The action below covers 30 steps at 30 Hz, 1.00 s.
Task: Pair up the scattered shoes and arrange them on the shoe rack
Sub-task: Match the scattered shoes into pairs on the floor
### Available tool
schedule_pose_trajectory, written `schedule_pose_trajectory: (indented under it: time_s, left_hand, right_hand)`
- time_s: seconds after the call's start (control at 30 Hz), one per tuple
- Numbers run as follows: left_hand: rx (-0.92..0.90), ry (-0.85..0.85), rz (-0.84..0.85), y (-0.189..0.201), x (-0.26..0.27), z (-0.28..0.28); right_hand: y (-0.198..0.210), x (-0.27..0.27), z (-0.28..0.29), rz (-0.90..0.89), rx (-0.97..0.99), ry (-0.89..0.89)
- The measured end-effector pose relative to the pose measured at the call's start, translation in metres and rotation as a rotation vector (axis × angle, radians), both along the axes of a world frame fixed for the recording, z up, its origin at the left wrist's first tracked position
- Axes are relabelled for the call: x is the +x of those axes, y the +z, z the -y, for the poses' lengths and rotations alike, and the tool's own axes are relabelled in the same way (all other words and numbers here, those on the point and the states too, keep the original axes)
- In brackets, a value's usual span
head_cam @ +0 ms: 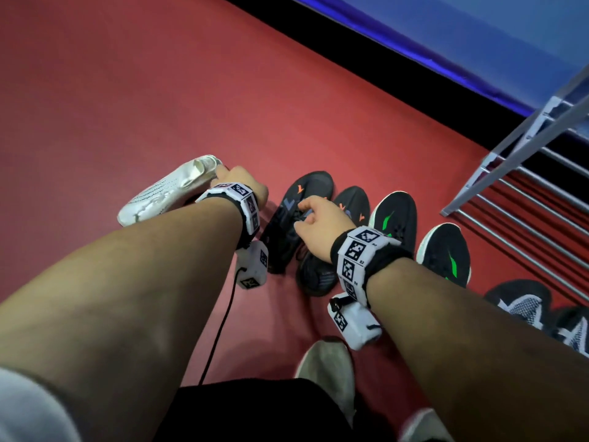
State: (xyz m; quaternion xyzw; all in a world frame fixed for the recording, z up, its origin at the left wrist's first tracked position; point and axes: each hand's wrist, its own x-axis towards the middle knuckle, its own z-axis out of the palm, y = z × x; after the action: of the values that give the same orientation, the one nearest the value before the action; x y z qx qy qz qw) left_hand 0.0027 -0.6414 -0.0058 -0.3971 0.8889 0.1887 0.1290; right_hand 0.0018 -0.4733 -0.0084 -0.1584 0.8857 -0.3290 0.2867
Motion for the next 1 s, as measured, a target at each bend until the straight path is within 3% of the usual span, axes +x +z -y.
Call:
schedule_pose_trajectory:
  time_s: [0.17, 0.33, 0.5, 0.73, 1.0]
  left_hand:
    - [-0.076, 0.096, 0.135, -0.031, -0.008, 0.025]
    - [-0.035, 0.240, 0.064, -0.057, -0.014, 0.045]
    - [0.053, 0.155, 0.060, -0.067, -0.015, 0.062]
    - [-0.129, 0.149, 0.159, -0.061, -0.009, 0.055]
    - [0.084, 0.304, -0.266, -0.046, -0.025, 0.025]
  right_hand:
    - [-0.015, -0.016, 0.008, 0.040, 0.014, 0.067]
    - [-0.027, -0.035, 0.010, 0.092, 0.002, 0.044]
    - [-0.033, -0.042, 0.009, 0.110, -0.015, 0.029]
    - [-0.035, -0.040, 0.001, 0.082, -0.032, 0.003]
    - [-0.030, -0.031, -0.021, 0.071, -0.009, -0.053]
